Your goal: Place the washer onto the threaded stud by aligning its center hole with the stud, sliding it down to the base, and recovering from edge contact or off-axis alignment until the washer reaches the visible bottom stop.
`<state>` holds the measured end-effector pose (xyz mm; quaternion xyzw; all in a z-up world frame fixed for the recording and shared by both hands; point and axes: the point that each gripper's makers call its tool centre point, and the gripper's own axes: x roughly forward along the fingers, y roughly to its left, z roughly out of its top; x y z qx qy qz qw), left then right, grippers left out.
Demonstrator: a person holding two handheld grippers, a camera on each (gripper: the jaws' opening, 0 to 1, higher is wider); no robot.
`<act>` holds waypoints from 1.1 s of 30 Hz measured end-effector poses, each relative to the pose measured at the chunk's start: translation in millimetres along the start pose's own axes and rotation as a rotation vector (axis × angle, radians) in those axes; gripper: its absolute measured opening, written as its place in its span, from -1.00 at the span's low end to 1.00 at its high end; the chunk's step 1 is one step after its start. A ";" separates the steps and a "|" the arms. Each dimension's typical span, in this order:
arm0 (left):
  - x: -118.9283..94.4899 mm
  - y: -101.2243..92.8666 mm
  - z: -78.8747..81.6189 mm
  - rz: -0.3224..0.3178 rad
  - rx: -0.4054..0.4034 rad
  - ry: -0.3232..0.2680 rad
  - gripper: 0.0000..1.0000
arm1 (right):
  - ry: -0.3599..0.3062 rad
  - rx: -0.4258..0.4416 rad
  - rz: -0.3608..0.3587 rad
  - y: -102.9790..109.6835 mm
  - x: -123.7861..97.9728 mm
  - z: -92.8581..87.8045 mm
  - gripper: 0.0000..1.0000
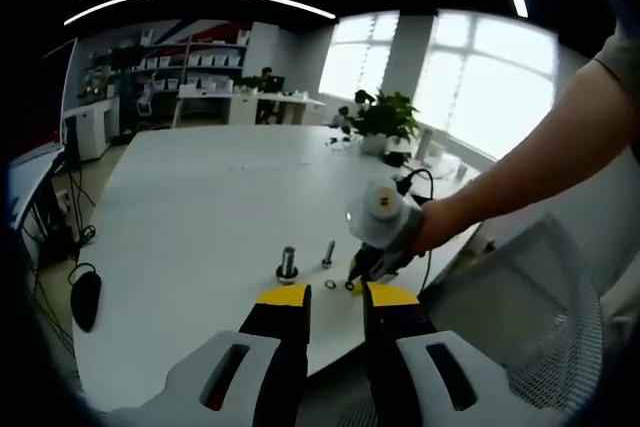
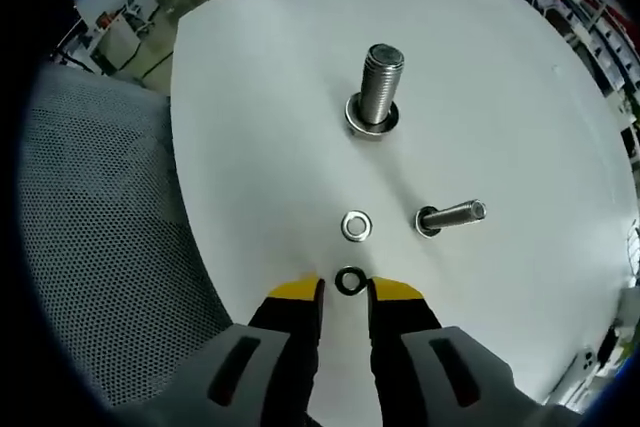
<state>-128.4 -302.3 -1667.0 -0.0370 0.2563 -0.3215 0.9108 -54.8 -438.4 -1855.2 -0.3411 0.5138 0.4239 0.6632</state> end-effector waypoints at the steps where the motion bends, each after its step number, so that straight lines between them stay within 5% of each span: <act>1: 0.1 0.2 0.0 0.001 0.000 0.000 -0.63 | 0.002 -0.007 0.002 0.0 0.1 0.2 -0.65; 18: 0.0 0.3 -1.3 -0.001 -0.003 0.006 -0.64 | 0.181 0.014 -0.027 -1.2 2.4 1.1 -0.70; 31: 0.0 -1.3 -1.2 -0.011 0.001 0.005 -0.64 | 0.034 0.093 -0.130 -1.3 1.2 0.9 -0.71; 33: -0.7 -1.3 1.1 -0.011 -0.001 -0.010 -0.65 | -0.045 0.101 -0.149 3.3 4.4 9.3 -0.95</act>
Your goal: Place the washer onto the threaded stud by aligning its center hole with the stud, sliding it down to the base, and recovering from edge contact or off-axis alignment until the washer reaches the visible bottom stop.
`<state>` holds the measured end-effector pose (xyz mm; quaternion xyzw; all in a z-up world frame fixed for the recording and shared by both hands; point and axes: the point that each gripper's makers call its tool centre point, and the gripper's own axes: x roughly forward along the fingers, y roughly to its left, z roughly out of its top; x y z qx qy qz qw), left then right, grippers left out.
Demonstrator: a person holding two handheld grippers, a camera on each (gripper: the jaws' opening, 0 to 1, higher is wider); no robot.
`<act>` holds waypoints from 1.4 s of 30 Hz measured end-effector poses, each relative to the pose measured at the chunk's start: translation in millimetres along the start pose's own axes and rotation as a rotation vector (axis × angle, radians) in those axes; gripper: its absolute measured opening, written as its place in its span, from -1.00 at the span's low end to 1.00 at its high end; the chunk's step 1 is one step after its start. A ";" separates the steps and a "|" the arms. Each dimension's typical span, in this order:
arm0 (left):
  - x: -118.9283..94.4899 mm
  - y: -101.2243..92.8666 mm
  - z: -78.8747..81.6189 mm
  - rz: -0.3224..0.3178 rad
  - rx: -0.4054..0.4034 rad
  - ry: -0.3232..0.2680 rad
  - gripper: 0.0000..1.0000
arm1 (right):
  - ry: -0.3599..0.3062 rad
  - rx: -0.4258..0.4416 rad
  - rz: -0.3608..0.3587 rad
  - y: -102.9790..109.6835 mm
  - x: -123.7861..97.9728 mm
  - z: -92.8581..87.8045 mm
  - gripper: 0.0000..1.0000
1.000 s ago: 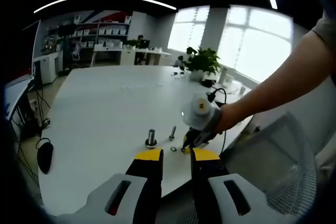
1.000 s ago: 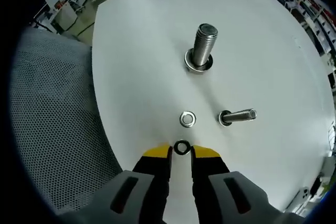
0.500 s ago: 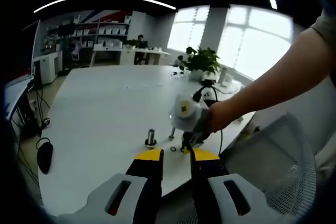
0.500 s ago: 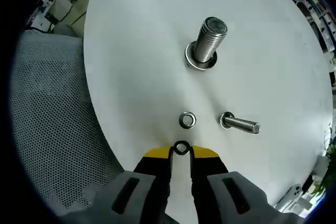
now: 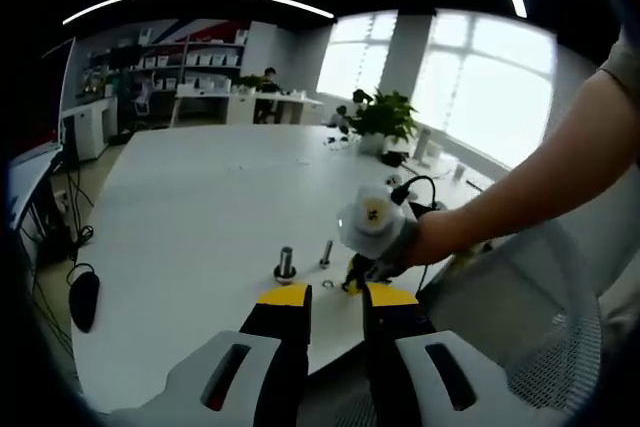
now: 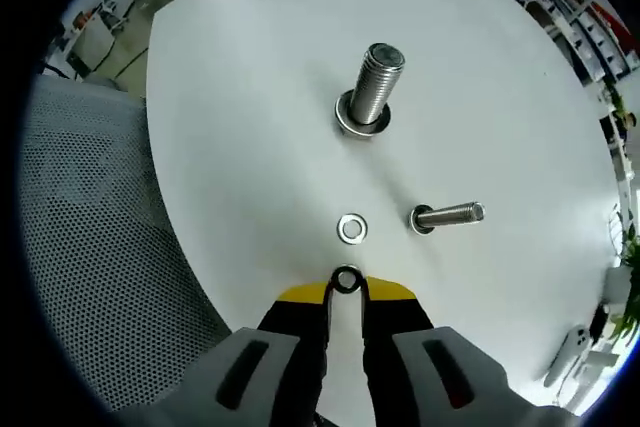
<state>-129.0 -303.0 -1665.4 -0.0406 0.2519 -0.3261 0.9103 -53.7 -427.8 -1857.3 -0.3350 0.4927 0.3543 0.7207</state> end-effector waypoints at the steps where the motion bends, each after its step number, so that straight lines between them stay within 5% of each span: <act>1: -0.1 0.0 0.2 0.000 -0.002 -0.002 -0.65 | 0.025 -0.067 -0.050 -4.5 -11.5 -2.4 -0.95; 2: 0.0 -0.2 0.2 -0.001 -0.003 -0.002 -0.65 | 0.019 -0.106 -0.052 -4.5 -13.9 1.0 -0.95; 12: 0.4 -1.9 -3.2 -0.008 0.003 0.016 -0.64 | 0.043 -0.005 -0.013 -4.6 -1.5 -5.3 -0.94; 32: 1.1 -2.4 -2.0 -0.014 0.003 0.013 -0.66 | -0.048 0.127 0.022 -4.5 -3.1 -5.9 -0.93; 38: 1.0 -2.2 -1.9 -0.015 0.002 0.012 -0.67 | -0.003 0.116 0.007 -4.2 -2.3 -3.5 -0.92; 42: 0.8 -1.2 -0.6 -0.010 -0.005 0.004 -0.67 | 0.028 0.116 0.074 2.8 -2.1 0.9 -0.80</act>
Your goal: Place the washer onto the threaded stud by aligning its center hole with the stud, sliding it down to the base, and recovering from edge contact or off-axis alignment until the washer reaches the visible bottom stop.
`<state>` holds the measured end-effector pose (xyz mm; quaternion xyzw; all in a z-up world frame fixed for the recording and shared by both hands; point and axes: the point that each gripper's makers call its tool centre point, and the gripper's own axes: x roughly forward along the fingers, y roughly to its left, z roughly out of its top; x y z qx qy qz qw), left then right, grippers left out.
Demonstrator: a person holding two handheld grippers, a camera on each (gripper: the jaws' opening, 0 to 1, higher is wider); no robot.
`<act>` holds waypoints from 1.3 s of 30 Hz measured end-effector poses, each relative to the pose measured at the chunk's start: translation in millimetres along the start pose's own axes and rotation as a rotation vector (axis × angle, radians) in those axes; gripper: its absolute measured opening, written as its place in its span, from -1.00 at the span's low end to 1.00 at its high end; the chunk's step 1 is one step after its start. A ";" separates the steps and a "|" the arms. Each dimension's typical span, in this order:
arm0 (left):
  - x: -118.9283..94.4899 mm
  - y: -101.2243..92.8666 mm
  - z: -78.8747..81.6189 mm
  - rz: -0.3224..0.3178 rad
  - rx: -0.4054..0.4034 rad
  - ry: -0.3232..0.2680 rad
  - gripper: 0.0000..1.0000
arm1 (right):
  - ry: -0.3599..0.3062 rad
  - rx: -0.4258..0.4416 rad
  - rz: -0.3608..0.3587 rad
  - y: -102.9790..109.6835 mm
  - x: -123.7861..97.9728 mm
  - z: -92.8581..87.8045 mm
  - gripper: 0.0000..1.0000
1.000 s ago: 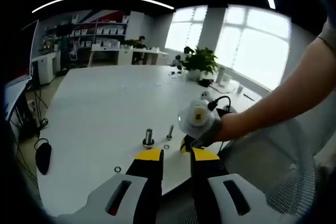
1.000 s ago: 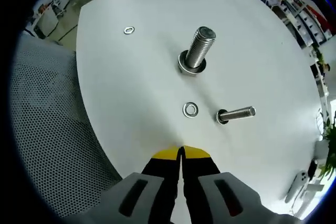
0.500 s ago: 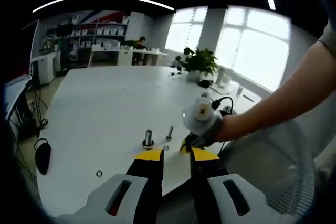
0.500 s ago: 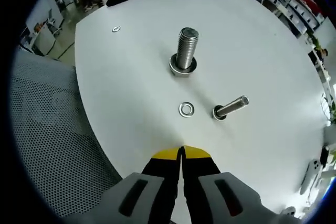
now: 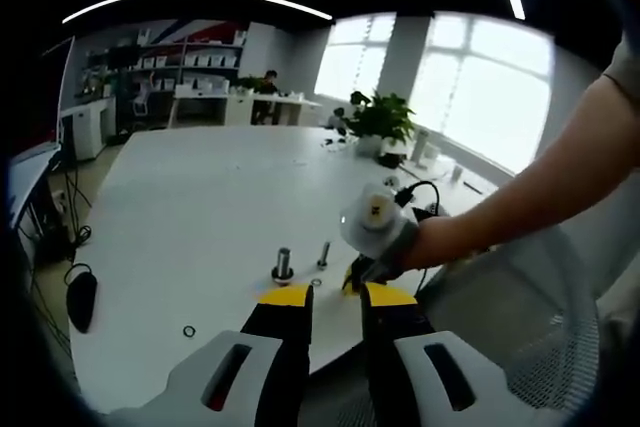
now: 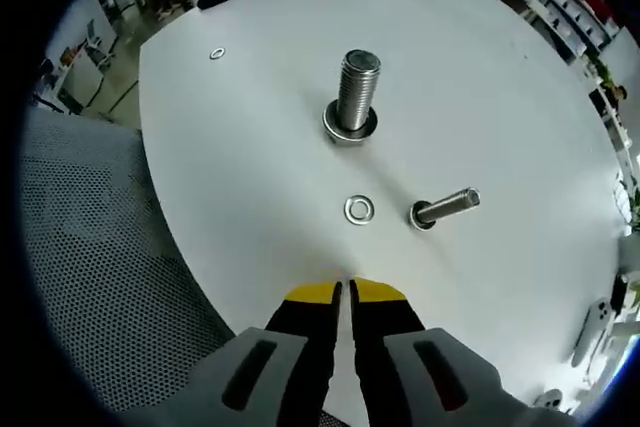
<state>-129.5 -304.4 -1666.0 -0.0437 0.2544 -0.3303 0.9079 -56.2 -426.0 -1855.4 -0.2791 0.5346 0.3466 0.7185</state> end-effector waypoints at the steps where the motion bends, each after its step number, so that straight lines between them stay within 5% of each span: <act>1: 0.2 -0.1 -0.5 -0.001 -0.001 0.003 -0.67 | 0.002 0.007 0.021 3.6 -0.2 1.1 -0.70; 7: 0.7 -1.3 -0.5 -0.009 0.001 0.001 -0.66 | 0.039 -0.073 0.100 24.1 -3.4 14.8 -0.52; 16: 0.5 -7.7 -0.9 -0.039 0.007 0.001 -0.65 | -0.006 -0.289 0.151 54.6 -9.9 81.2 -0.53; 24: 0.7 -8.1 -2.1 -0.042 0.005 0.007 -0.63 | -0.029 -0.317 0.184 73.6 -8.9 124.1 -0.54; 39: 2.9 -6.9 -8.6 -0.035 0.009 0.047 -0.63 | -0.018 -0.367 0.216 97.8 5.3 161.6 -0.54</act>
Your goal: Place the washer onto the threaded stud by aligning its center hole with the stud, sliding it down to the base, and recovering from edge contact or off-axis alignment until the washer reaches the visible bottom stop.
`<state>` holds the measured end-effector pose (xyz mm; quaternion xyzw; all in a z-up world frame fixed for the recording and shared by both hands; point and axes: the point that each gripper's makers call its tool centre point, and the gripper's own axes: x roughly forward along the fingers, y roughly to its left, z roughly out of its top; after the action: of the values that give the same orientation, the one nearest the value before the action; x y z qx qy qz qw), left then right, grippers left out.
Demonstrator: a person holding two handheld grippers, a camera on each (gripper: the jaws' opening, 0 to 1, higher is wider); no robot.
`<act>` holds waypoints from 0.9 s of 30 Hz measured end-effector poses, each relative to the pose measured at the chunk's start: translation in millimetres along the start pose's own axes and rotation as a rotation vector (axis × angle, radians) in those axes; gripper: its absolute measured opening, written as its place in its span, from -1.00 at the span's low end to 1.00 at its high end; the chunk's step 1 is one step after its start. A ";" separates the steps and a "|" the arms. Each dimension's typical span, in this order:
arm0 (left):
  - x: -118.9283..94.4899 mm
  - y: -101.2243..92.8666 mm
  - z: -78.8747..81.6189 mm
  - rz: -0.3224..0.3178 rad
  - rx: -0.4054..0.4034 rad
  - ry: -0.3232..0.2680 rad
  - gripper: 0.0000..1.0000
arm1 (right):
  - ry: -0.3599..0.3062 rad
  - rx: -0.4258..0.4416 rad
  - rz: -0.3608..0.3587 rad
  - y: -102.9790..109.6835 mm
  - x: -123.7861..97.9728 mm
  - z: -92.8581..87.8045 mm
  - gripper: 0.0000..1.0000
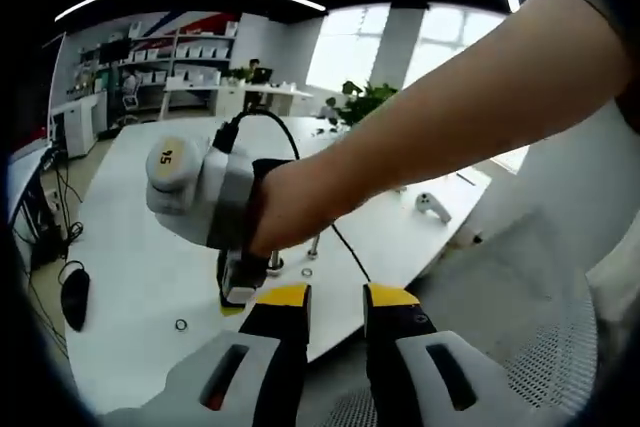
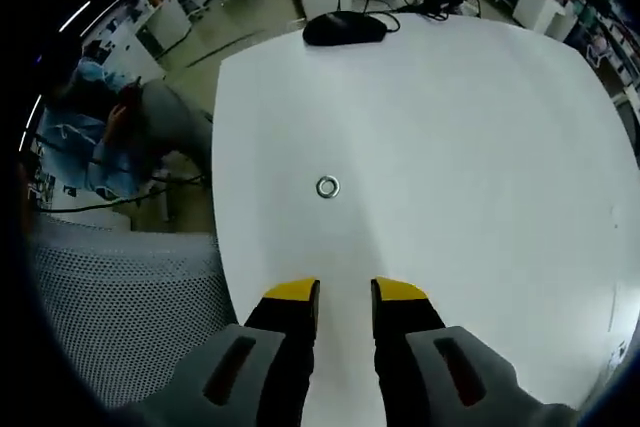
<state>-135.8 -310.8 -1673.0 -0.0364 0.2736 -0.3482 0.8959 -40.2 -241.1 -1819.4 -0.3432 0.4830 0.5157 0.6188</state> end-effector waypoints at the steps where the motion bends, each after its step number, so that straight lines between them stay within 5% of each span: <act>1: -0.3 0.3 0.7 0.002 -0.001 -0.005 -0.63 | 0.000 -0.003 0.000 -0.2 0.6 2.5 -0.54; 27: 3.7 -1.2 -19.3 -0.003 -0.023 0.106 -0.63 | 0.012 -0.069 -0.001 -1.0 15.4 27.2 -0.54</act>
<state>-144.2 -311.7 -1690.7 -0.0287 0.3248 -0.3480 0.8790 -32.6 -211.5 -1825.9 -0.3675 0.4686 0.5297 0.6040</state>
